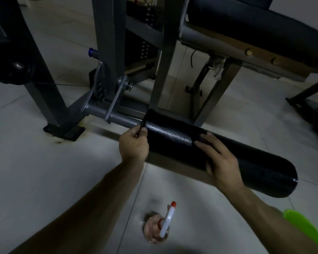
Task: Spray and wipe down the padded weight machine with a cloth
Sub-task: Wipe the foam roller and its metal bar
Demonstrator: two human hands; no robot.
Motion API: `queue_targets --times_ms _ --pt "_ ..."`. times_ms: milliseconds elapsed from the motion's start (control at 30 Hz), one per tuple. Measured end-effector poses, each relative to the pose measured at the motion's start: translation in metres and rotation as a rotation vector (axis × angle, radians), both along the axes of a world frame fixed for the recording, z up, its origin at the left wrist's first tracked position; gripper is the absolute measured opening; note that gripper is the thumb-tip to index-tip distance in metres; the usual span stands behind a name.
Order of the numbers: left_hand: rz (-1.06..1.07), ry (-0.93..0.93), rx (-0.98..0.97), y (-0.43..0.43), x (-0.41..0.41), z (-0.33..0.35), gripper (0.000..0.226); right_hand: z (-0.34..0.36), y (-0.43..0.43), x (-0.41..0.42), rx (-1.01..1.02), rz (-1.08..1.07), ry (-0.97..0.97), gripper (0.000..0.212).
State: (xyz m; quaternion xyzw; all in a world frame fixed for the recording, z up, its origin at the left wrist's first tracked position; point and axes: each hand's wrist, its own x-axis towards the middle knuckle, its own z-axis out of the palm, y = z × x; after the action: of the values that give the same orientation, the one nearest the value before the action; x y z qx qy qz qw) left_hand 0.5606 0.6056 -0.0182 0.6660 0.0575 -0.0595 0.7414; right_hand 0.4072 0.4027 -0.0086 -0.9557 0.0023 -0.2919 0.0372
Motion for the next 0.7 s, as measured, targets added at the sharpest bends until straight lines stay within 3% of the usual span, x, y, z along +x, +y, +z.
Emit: queue_targets --times_ms 67,167,300,433,600,700 --pt "0.023 -0.032 0.032 -0.002 -0.003 -0.002 0.029 0.0 0.01 0.006 0.093 -0.055 -0.061 0.053" --pt "0.023 -0.029 0.037 -0.003 -0.004 -0.002 0.029 0.008 0.062 0.064 0.162 0.028 -0.043 0.047" --pt "-0.01 -0.098 0.153 -0.005 -0.009 -0.002 0.025 0.02 0.103 0.126 0.12 0.123 0.045 0.035" --pt "-0.027 -0.318 0.343 -0.012 -0.014 -0.004 0.04 0.024 0.056 0.081 0.033 0.103 0.117 0.047" --pt "-0.001 -0.374 0.352 -0.017 -0.017 -0.008 0.055 0.024 -0.012 0.005 0.123 -0.156 0.047 0.058" --pt "0.019 -0.36 0.351 -0.019 -0.02 -0.006 0.057 0.023 0.014 0.026 0.182 -0.212 -0.009 0.057"
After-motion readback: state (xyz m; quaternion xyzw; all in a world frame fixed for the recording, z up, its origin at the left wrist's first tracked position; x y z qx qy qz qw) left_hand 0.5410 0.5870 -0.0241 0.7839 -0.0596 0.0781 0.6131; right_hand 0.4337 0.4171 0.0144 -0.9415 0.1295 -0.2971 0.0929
